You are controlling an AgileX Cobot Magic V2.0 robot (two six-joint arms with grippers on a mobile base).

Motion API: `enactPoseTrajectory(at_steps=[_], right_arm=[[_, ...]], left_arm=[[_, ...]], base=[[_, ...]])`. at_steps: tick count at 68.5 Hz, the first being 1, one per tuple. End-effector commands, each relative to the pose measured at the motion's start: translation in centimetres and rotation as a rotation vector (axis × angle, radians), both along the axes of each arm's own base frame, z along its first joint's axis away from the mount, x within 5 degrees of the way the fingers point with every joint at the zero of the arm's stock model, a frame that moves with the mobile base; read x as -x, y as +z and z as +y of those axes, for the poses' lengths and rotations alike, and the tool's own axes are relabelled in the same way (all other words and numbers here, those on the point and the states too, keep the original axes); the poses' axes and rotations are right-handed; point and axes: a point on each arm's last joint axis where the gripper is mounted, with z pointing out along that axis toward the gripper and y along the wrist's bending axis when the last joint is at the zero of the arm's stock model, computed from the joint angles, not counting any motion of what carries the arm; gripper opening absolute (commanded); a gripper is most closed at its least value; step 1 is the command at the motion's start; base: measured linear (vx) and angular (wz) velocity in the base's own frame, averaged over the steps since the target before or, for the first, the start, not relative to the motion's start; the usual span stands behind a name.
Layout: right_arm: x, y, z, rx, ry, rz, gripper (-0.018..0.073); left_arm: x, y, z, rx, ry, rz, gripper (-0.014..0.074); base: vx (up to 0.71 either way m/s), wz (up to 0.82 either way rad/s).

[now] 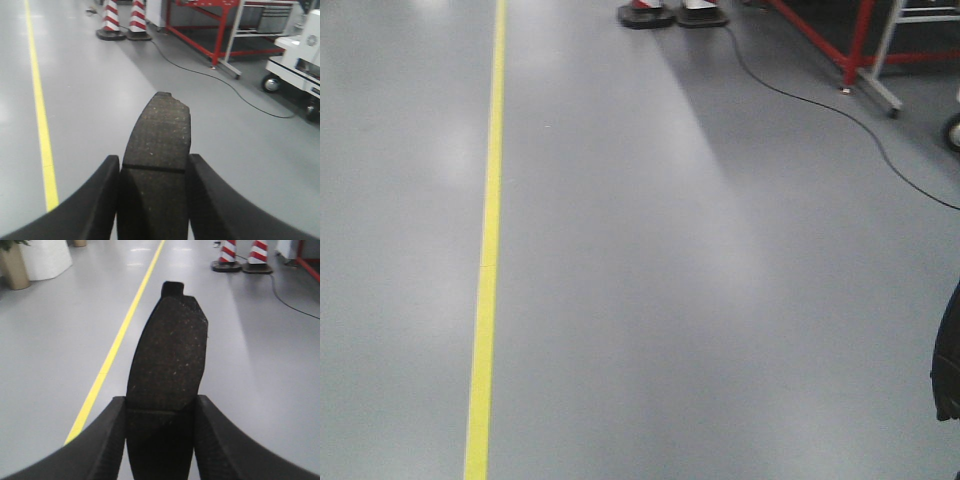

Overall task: Move and align brake pads A on conveyor
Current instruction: 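Drive forward along the yellow floor line holding both pads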

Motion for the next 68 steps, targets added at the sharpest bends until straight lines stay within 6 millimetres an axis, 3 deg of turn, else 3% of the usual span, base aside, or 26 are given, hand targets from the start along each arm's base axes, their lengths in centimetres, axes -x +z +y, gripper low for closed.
enactPoseTrajectory(at_steps=[1, 30, 68], right_arm=[[-0.13, 1.85, 0.19, -0.016, 0.021, -0.118, 0.0043], [-0.13, 1.85, 0.19, -0.016, 0.021, -0.118, 0.0043], [-0.13, 1.85, 0.19, -0.016, 0.021, -0.119, 0.0043]], left_arm=[[-0.06, 1.79, -0.08, 0.031, -0.009, -0.115, 0.0101], [-0.06, 1.79, -0.08, 0.031, -0.009, -0.115, 0.0101], [-0.06, 1.80, -0.08, 0.031, -0.009, -0.116, 0.0101]], base=[[0.14, 0.47], [0.17, 0.32], [0.34, 0.04]])
